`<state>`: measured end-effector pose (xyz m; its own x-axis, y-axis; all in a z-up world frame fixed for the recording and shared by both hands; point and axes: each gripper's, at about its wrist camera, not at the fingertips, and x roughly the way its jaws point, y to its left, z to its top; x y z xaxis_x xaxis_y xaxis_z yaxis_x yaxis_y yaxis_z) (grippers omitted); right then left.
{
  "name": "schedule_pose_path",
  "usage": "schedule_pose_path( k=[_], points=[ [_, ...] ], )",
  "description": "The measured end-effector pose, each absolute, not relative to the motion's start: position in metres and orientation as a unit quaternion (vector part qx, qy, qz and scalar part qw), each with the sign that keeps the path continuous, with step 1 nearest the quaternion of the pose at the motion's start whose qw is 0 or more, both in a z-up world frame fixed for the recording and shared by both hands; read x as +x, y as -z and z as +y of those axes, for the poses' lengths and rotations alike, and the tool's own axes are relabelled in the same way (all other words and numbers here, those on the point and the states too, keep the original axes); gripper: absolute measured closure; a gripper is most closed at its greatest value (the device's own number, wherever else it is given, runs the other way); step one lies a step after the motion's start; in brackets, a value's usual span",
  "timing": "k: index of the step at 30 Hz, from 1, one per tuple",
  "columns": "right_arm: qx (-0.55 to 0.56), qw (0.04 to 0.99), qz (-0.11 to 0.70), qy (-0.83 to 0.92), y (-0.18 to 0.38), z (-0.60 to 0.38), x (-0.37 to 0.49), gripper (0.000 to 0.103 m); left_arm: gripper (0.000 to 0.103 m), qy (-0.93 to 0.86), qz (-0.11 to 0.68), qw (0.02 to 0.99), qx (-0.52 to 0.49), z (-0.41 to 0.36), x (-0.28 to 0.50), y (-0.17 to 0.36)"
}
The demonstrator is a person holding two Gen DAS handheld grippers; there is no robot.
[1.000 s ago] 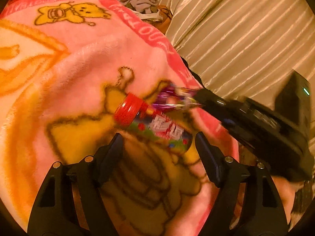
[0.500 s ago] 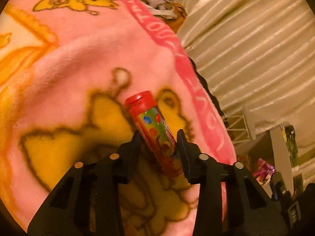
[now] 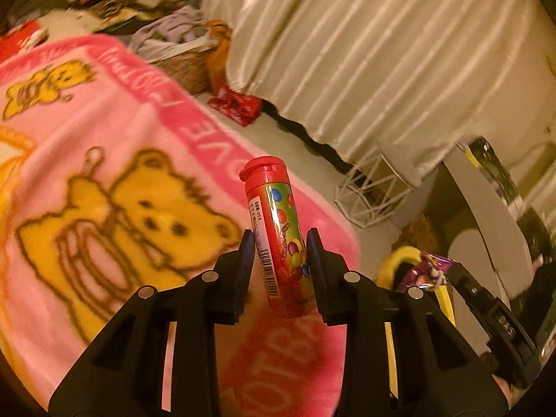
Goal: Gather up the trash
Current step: 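Carry the red candy tube and purple wrapper in both tools over the bin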
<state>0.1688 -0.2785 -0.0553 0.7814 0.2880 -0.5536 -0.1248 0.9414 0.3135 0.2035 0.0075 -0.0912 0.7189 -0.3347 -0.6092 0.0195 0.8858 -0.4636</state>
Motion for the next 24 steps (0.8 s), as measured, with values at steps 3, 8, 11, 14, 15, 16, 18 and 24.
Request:
schedule_pose_path(
  k=[3, 8, 11, 14, 15, 16, 18, 24],
  points=[
    [0.132, 0.935, 0.313, -0.101, 0.058, -0.290, 0.158, 0.087, 0.079, 0.115, 0.358, 0.904, -0.202, -0.012, 0.195, 0.084],
    [0.134, 0.937, 0.312, -0.083, 0.061, -0.310, 0.143, 0.087, 0.079, 0.146, 0.360, 0.901, -0.191, -0.043, 0.182, 0.081],
    [0.138, 0.937, 0.313, -0.072, 0.062, -0.321, 0.138, 0.087, 0.079, 0.164, 0.361, 0.901, -0.177, -0.061, 0.174, 0.078],
    [0.133, 0.940, 0.309, -0.059, 0.061, -0.328, 0.134, 0.087, 0.079, 0.183, 0.362, 0.900, -0.162, -0.080, 0.165, 0.076],
    [0.132, 0.941, 0.307, -0.055, 0.061, -0.331, 0.132, 0.087, 0.079, 0.187, 0.362, 0.899, -0.159, -0.084, 0.163, 0.075],
    [0.131, 0.942, 0.306, -0.052, 0.061, -0.334, 0.130, 0.087, 0.079, 0.192, 0.362, 0.899, -0.155, -0.088, 0.161, 0.075],
    [0.124, 0.944, 0.301, -0.042, 0.060, -0.338, 0.127, 0.087, 0.079, 0.201, 0.362, 0.899, -0.146, -0.097, 0.158, 0.073],
    [0.117, 0.949, 0.293, -0.014, 0.061, -0.354, 0.119, 0.087, 0.079, 0.222, 0.357, 0.899, -0.122, -0.117, 0.146, 0.069]
  ],
)
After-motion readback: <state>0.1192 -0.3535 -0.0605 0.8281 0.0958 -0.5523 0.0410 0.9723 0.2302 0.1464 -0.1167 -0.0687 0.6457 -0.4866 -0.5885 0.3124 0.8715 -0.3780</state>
